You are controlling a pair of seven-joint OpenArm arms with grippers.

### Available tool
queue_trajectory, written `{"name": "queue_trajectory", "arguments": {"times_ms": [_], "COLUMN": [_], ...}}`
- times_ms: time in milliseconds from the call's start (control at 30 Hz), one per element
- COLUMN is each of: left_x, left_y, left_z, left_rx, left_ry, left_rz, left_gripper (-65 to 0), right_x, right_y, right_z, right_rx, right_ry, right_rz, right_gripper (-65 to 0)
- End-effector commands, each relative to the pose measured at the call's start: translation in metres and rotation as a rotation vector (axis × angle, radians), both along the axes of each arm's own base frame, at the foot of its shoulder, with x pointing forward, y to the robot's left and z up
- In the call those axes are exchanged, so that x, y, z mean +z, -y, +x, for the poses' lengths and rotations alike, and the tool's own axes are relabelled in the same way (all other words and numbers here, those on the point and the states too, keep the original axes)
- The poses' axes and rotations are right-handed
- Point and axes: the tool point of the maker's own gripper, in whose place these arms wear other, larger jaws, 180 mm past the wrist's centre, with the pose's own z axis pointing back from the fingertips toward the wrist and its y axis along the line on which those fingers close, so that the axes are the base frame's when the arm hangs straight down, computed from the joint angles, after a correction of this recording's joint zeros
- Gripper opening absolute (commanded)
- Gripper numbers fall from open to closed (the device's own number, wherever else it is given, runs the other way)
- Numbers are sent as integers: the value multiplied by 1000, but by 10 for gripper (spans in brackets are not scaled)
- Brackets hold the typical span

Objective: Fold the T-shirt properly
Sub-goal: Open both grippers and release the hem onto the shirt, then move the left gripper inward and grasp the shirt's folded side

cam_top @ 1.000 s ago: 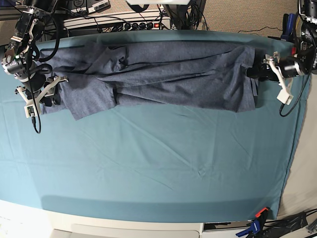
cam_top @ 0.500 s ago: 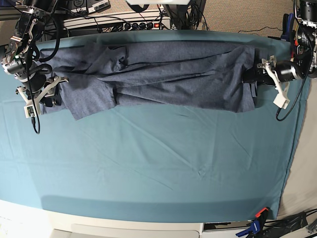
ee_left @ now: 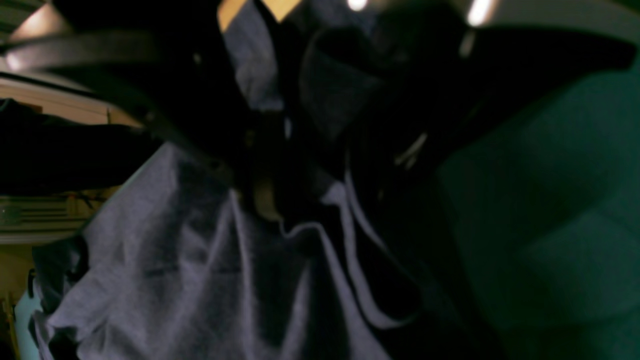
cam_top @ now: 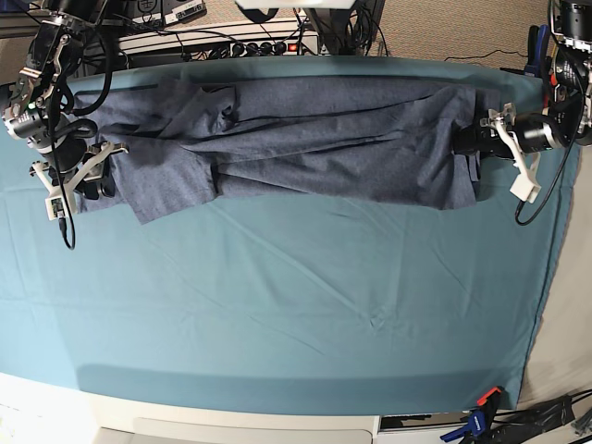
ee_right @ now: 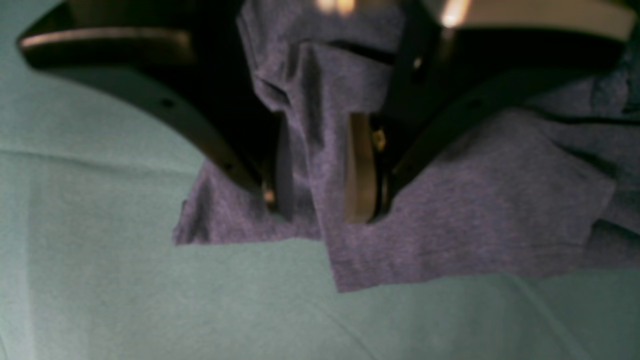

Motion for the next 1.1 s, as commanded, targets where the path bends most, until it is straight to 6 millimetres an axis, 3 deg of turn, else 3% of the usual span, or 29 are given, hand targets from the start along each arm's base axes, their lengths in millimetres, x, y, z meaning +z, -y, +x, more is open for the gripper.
{"name": "queue_trajectory", "arguments": {"times_ms": [0,333,467,633,833,1067], "left_x": [10,6,5,4,29,62], "left_y": [-3,16,14,13,31,62], "left_z": [6,6,6,7,11,19], "left_rx": [4,7,1,-2,-66,-134], "left_ry": [28,42,48,55,126,253], "left_rz": [-12,-64,-44,-29,-45,-27], "left_gripper": [-392,-403,-643,-650,-650,-650], "right_x": [13,14,14,14,13,18], "right_y": [2,2,2,2,4,51], "right_z": [7,7,7,8,7,6], "right_rx": [7,6,6,6,2,-208], "right_ry": [44,45,45,45,41,58], "right_rz": [-10,-11,-10,-10,-24,-177], "right_gripper": [-463,-463,-463,-463,-463,-463]}}
